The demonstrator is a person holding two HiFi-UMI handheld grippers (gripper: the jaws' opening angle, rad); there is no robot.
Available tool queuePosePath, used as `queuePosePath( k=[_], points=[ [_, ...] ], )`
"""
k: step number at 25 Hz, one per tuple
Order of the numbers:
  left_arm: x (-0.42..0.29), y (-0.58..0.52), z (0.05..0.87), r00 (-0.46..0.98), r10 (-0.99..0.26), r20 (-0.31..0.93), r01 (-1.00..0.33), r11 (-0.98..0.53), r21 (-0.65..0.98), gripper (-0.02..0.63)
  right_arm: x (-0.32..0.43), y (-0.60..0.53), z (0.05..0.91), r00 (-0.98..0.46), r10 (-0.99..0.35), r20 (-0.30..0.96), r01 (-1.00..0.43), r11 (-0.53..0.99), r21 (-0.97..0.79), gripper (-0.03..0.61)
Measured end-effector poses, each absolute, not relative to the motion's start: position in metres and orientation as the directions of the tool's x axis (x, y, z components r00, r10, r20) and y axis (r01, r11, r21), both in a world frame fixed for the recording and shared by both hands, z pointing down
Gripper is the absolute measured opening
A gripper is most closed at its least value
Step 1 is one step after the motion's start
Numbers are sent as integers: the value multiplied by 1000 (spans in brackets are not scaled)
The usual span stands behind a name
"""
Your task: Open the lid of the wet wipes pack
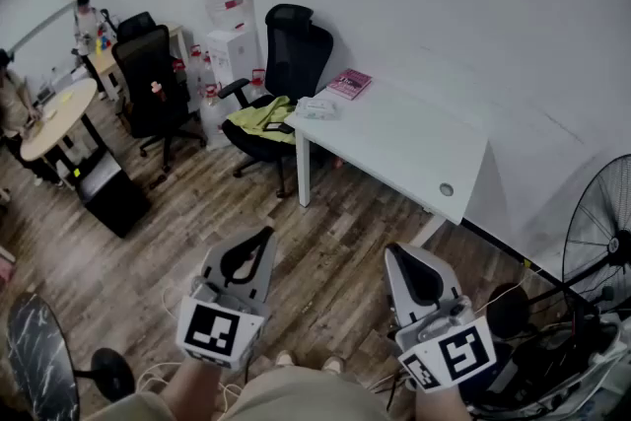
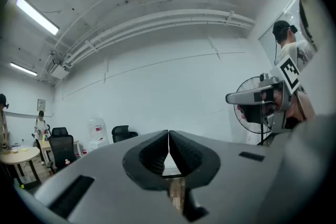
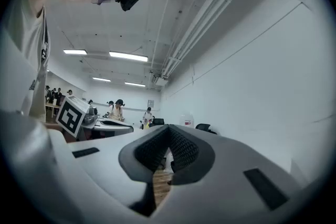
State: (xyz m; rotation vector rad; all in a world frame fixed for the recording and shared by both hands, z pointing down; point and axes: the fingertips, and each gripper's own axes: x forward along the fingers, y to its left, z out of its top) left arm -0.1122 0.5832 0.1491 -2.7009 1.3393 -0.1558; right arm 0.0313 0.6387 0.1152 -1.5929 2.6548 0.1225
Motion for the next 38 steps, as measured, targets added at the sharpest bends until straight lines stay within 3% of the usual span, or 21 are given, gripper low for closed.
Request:
queuePosePath(
  k=[13,15,16,28,38],
  points=[
    [-64,592,161,601,-797,65,-783,-603,-151,21,79,645,131,-462,-883,-82,-887,461,25,34],
    [-53,592,163,598,-799,62,-784,-600,-162,21,89,645,136,-460,-885,-69,-888,459,35,184],
    [-49,594,164,597,-800,60,-784,-597,-168,21,93,646,138,-459,-886,-64,-889,457,41,192],
    [-23,573,178,591,-802,88,-786,-597,-163,21,122,623,157,-455,-890,-15,-889,454,57,190],
    [-19,488,195,595,-797,105,-782,-604,-153,21,131,529,173,-449,-892,44,-887,451,102,190]
  ],
)
